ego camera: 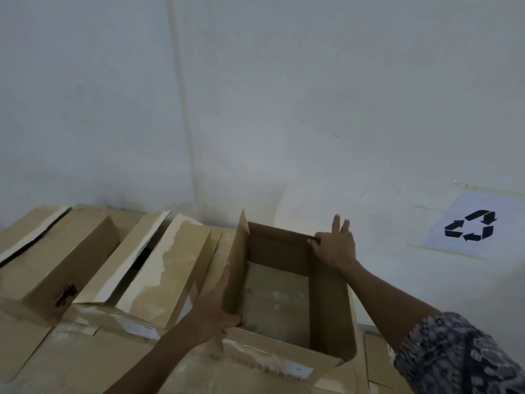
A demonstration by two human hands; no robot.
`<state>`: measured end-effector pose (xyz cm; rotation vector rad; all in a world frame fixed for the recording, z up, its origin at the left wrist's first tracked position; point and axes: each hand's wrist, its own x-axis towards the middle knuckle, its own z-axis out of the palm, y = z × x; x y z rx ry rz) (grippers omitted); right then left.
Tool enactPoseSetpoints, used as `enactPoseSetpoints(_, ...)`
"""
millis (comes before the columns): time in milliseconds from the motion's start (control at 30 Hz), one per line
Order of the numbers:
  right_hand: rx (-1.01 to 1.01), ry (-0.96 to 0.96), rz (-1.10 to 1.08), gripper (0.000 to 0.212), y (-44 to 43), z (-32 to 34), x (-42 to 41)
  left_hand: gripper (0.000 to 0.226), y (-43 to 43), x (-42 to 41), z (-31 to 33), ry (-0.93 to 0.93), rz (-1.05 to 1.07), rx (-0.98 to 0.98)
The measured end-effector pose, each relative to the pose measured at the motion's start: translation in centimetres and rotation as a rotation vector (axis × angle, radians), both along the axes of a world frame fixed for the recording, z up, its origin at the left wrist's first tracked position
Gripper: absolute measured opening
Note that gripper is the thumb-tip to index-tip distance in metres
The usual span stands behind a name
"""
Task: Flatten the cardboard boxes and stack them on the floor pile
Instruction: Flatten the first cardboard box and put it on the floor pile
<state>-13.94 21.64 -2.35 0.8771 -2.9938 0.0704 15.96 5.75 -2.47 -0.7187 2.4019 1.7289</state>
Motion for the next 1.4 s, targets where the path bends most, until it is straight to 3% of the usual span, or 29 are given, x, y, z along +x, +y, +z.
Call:
enactPoseSetpoints(100, -0.14, -0.128, 0.01, 0.033, -0.5, 0.3, 1.1, 0.119, 0.2, -0.2, 0.5, 0.031, -0.007, -0.003)
enactPoseSetpoints(233, -0.256, -0.159, 0.106, 0.031, -1.6, 1.0, 3.7, 0.125, 0.4, -1.5, 0.6, 0.262, -0.042, 0.005)
enactPoseSetpoints(400, -0.278, -0.287, 0.078, 0.032, -3.2, 0.1, 8.5, 0.126, 0.6, -3.9, -0.4, 0.201, -0.18, 0.041)
enactPoseSetpoints(500, -0.379, -0.395, 0.038, 0.038, -3.9, -0.3, 11.3, 0.107, 2.6, -5.3, -0.1, 0.178, -0.042, 0.365)
enactPoseSetpoints(600, -0.539, -0.557, -0.027, 0.053, -4.0, -0.4, 13.5, 0.056, 4.3, -6.3, 0.3, 0.086, 0.181, 0.741)
enactPoseSetpoints(800, -0.59, -0.643, 0.023, 0.032, -3.6, -0.7, 15.2, 0.06, 4.7, -7.7, 0.3, 0.124, 0.346, 0.955)
enactPoseSetpoints(867, -0.54, -0.59, -0.01, 0.029, -3.7, -1.0, 15.5, 0.062, 4.5, -8.0, 0.0, 0.107, 0.392, 0.978)
enactPoseSetpoints(967, -0.445, -0.422, -0.017, 0.062, -3.7, -1.0, 16.2, 0.064, 4.2, -7.8, -0.2, 0.092, 0.422, 0.953)
enactPoseSetpoints(1067, -0.186, -0.211, 0.119, 0.084, -3.5, -0.7, 17.3, 0.061, 4.2, -7.6, -0.2, 0.099, 0.413, 0.946)
enactPoseSetpoints(1167, -0.067, -0.125, 0.117, 0.082, -3.3, -0.5, 17.3, 0.059, 4.6, -7.3, -0.2, 0.096, 0.383, 0.934)
enactPoseSetpoints(1400, -0.131, -0.073, 0.186, 0.073, -2.7, 1.2, 16.8, 0.059, 5.2, -6.4, -0.6, 0.071, 0.251, 0.844)
